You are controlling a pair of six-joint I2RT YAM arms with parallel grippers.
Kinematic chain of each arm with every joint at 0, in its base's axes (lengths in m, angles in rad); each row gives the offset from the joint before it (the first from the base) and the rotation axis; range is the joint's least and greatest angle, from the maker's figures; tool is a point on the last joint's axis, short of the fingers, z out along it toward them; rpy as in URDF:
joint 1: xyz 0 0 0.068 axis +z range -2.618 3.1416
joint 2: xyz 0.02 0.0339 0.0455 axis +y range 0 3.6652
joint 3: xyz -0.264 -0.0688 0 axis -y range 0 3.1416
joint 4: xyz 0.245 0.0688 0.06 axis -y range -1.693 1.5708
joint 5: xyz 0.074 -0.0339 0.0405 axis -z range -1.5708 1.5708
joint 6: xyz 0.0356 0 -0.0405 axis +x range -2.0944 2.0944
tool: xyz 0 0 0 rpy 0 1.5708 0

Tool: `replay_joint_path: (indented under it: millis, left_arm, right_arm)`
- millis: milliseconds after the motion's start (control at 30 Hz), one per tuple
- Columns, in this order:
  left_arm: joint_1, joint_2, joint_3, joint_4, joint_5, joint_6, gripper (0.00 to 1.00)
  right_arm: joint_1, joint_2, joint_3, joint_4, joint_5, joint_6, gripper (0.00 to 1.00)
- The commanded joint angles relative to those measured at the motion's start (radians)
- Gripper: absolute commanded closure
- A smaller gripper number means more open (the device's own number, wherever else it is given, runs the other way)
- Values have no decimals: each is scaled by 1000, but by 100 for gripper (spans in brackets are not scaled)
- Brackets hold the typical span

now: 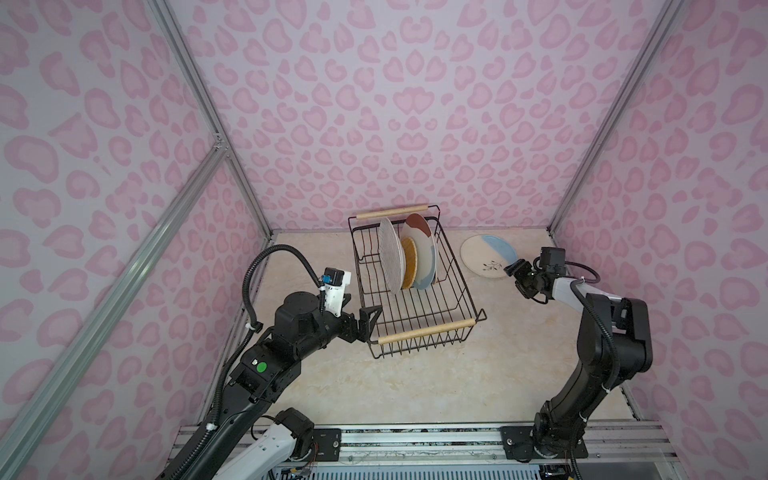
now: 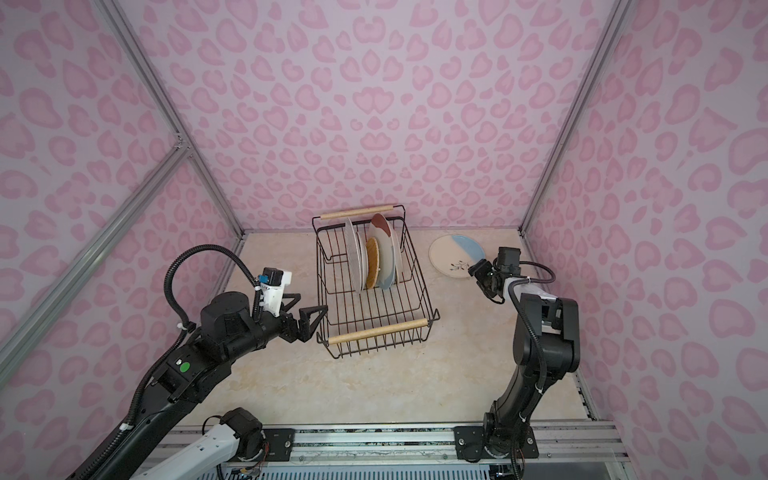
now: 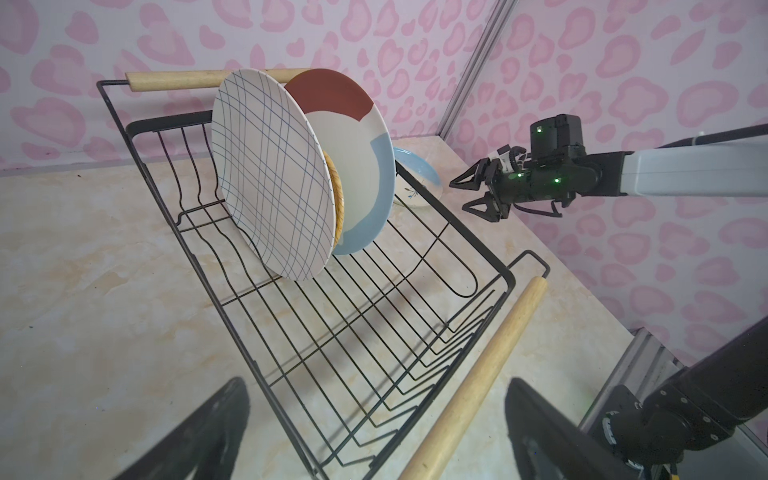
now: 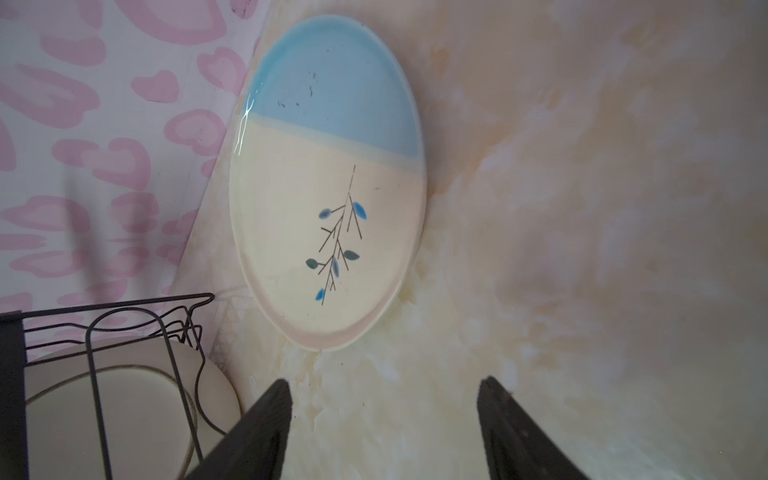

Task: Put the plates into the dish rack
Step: 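Move the right gripper down to the leaf plate's rim nearest the rack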

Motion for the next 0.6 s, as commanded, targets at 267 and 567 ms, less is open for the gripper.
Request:
replay_joint_path:
  millis: [267,567]
  left_arm:
    - [2,-19,-11,44,7,0,2]
    - [2,-22,-16,44,3,-5,2]
  right_arm:
    - [22,171,173,-151,87,54,54]
    - [24,226,195,-138,89,80,65]
